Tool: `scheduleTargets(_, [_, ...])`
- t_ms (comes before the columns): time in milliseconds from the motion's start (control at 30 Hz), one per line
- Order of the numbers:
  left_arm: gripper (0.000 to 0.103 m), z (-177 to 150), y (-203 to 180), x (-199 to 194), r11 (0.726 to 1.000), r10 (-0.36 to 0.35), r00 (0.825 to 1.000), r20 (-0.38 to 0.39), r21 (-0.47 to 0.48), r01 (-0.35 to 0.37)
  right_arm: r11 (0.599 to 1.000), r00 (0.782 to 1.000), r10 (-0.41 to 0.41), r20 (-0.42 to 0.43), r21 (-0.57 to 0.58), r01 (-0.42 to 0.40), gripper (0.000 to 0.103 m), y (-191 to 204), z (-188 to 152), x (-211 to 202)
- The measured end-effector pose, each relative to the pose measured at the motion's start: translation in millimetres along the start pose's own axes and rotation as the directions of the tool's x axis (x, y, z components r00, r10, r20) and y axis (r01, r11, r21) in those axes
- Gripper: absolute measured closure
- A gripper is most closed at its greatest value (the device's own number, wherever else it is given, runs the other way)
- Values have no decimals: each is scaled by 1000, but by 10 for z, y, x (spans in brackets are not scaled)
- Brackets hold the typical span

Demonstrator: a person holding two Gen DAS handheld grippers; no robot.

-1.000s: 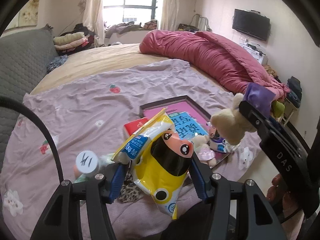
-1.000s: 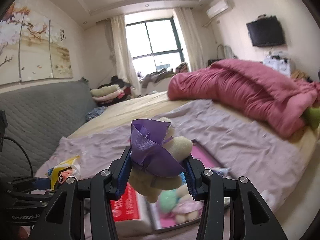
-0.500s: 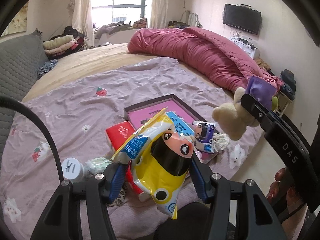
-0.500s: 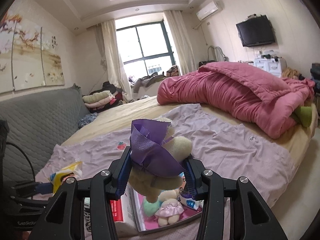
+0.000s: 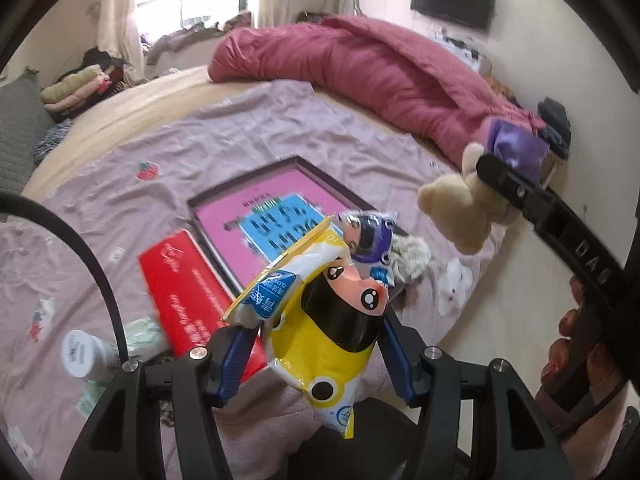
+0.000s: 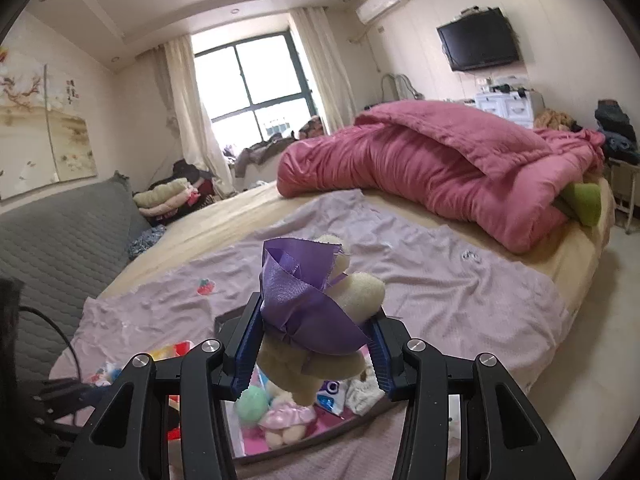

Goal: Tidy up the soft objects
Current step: 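Lift the yellow bag and bunny plush and carry both toward the tray, then lower the yellow bag onto the tray with the left tool while the right tool lowers the bunny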

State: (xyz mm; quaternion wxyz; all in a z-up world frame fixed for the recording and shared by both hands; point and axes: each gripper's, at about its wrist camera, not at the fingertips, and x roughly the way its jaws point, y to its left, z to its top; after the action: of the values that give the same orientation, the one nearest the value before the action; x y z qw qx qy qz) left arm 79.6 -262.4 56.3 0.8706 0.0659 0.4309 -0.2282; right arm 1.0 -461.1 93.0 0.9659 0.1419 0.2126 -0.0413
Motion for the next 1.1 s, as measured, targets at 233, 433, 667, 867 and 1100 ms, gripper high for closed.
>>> scheduleTargets(233, [44, 5, -152, 393, 999, -7, 998, -70, 51, 10, 1000, 997, 9, -73, 4, -9, 54, -107, -126, 222])
scheduleTargets(433, [44, 20, -199, 667, 998, -27, 993, -115, 59, 34, 1000, 994, 5, -112, 5, -4, 54, -171, -220, 370])
scheduleTargets(667, [44, 23, -153, 984, 998, -19, 984, -180, 56, 29, 1000, 988, 7, -155, -3, -7, 54, -191, -311, 522])
scheduleTargets(867, [44, 37, -100, 1148, 999, -11, 980, -199, 44, 20, 1000, 982, 8, -188, -18, -12, 54, -164, -377, 629])
scheduleTargets(1100, [44, 53, 1, 1244, 1000, 9, 980, -197, 19, -5, 999, 975, 9, -221, -33, -17, 54, -141, -443, 741])
